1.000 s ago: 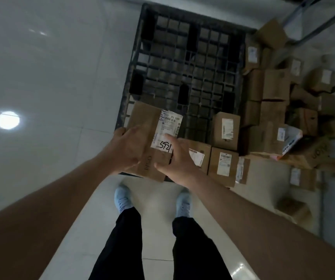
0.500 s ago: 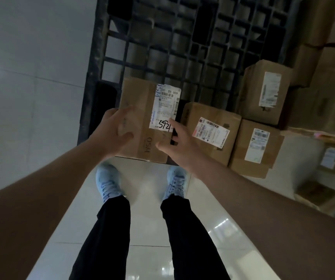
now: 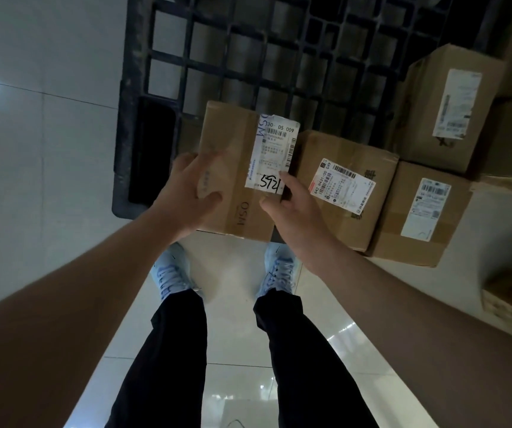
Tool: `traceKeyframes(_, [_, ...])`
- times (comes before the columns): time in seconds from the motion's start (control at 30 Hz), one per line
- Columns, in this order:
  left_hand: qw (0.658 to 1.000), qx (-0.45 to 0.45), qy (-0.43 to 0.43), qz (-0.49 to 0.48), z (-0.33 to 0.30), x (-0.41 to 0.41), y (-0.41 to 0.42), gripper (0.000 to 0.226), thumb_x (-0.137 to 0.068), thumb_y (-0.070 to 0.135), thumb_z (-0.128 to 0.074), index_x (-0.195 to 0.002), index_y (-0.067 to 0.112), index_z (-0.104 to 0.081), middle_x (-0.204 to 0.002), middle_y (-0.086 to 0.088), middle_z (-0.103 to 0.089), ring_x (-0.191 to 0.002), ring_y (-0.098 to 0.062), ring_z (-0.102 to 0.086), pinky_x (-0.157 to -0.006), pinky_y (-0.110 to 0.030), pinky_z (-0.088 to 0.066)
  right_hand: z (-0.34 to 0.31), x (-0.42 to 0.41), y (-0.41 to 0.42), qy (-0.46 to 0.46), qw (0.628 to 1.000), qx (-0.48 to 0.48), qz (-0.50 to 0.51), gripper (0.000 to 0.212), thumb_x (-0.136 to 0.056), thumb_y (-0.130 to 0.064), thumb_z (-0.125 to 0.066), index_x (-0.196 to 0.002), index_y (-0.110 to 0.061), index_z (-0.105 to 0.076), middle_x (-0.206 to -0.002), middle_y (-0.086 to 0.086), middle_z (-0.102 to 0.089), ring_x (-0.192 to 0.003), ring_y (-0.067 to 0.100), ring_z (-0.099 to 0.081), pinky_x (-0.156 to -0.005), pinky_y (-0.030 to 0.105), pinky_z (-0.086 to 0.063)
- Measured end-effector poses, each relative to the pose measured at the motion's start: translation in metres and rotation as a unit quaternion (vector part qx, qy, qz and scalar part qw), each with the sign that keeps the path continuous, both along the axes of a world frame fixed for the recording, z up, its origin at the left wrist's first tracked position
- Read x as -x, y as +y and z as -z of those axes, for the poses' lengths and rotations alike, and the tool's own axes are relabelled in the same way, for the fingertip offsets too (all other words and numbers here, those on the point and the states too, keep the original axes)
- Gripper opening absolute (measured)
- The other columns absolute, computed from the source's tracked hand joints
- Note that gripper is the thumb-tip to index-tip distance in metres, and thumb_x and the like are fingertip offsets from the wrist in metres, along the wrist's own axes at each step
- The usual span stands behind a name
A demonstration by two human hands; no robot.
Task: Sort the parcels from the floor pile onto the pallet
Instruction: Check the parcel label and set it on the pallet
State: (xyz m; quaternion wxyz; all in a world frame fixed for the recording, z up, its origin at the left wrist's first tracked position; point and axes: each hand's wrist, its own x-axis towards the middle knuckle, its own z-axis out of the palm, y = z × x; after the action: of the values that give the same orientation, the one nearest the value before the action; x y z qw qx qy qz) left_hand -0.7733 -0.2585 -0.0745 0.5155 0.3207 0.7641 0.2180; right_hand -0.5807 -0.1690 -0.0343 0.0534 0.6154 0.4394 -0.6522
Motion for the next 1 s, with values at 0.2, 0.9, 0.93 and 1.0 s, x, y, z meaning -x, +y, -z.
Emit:
traceKeyframes(0.2, [1.0, -0.002, -0.007, -0.017, -0.004, 0.002, 0.008, 0.062, -0.089, 0.018, -0.066, -0.141, 0.045, -0.048, -0.143, 0.002, -0.039, -0.121, -0.021, -0.05, -0.097, -0.042, -0.049, -0.003, -0.003, 0.004, 0.0, 1.0, 0.008, 0.007, 0.087, -0.079, -0.045, -0.067, -0.16, -0.034, -0.037, -0.15, -0.011, -0.055, -0.132, 0.012, -0.057, -0.111, 0.044, -0.049])
traceKeyframes(0.9, [0.997, 0.014, -0.059, -0.049, -0.01, -0.006, 0.003, 0.062, -0.085, 0.025, -0.064, -0.141, 0.047, -0.05, -0.144, 0.006, -0.044, -0.123, -0.021, -0.056, -0.097, -0.046, -0.056, 0.009, -0.01, -0.004, -0.027, 0.996, -0.091, 0.005, 0.077, -0.084, -0.045, -0.063, -0.156, -0.026, -0.045, -0.148, -0.009, -0.053, -0.139, 0.009, -0.048, -0.12, 0.042, -0.041])
traceKeyframes(0.93, [0.997, 0.013, -0.055, -0.047, -0.009, -0.006, 0.003, 0.062, -0.088, 0.022, -0.064, -0.142, 0.046, -0.049, -0.146, 0.007, -0.043, -0.124, -0.021, -0.055, -0.096, -0.045, -0.055, 0.01, -0.01, -0.005, -0.028, 0.995, -0.095, -0.006, 0.078, -0.085, -0.045, -0.062, -0.158, -0.026, -0.043, -0.149, -0.009, -0.051, -0.14, 0.009, -0.047, -0.121, 0.042, -0.04])
traceKeyframes(1.0, [0.998, 0.014, -0.051, -0.045, -0.007, -0.006, 0.002, 0.062, -0.09, 0.019, -0.063, -0.143, 0.048, -0.048, -0.147, 0.01, -0.043, -0.125, -0.02, -0.054, -0.095, -0.043, -0.055, 0.011, -0.01, -0.006, -0.035, 0.994, -0.099, -0.009, 0.079, -0.085, -0.047, -0.061, -0.159, -0.028, -0.041, -0.15, -0.013, -0.047, -0.141, 0.008, -0.045, -0.121, 0.043, -0.039])
